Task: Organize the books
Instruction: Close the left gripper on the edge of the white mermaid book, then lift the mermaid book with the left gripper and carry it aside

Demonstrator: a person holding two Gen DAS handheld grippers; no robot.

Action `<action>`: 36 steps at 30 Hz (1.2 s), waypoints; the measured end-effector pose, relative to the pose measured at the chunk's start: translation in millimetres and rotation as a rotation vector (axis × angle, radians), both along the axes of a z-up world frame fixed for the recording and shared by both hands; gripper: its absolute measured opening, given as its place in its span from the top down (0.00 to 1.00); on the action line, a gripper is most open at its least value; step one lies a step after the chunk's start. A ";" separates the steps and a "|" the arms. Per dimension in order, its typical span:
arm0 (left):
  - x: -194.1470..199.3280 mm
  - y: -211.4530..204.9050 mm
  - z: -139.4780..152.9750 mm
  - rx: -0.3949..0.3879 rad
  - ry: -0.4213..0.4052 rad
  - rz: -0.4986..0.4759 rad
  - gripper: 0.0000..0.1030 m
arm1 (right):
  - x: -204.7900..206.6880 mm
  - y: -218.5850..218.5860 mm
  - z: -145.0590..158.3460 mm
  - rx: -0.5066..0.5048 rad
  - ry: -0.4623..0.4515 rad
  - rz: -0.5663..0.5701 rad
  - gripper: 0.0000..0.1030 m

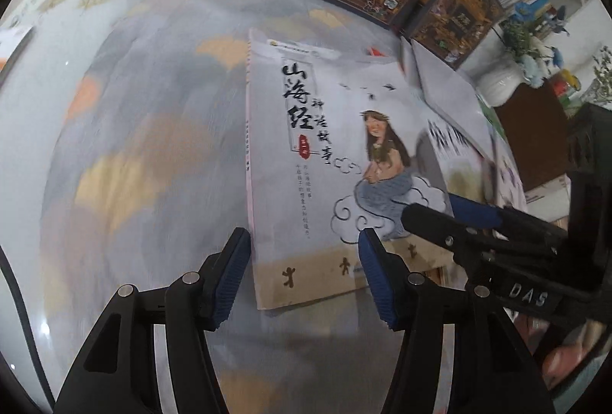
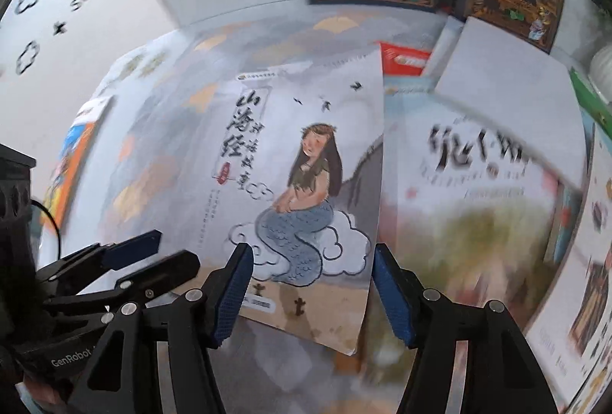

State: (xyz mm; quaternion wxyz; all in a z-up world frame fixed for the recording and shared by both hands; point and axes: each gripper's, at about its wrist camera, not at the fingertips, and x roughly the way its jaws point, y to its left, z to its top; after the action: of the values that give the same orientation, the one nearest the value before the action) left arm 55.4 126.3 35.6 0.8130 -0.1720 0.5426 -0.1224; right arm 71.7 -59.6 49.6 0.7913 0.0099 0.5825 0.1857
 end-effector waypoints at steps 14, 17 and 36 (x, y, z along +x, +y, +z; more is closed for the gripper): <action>-116.6 -3.1 -16.3 0.042 0.051 0.206 0.61 | -108.5 0.6 -24.4 -0.132 0.007 0.162 0.48; -113.3 -4.1 -17.1 0.008 0.060 0.222 0.61 | -110.1 -10.2 -27.7 -0.008 0.063 0.141 0.51; -111.3 -10.1 -16.6 -0.160 0.049 0.271 0.91 | -115.5 -44.8 -25.2 0.164 0.095 0.112 0.50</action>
State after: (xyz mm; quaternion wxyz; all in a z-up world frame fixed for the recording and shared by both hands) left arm -55.9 116.2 18.9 0.7923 -0.3108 0.5227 -0.0498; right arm -43.9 -104.3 24.4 0.7477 0.0507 0.6018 0.2759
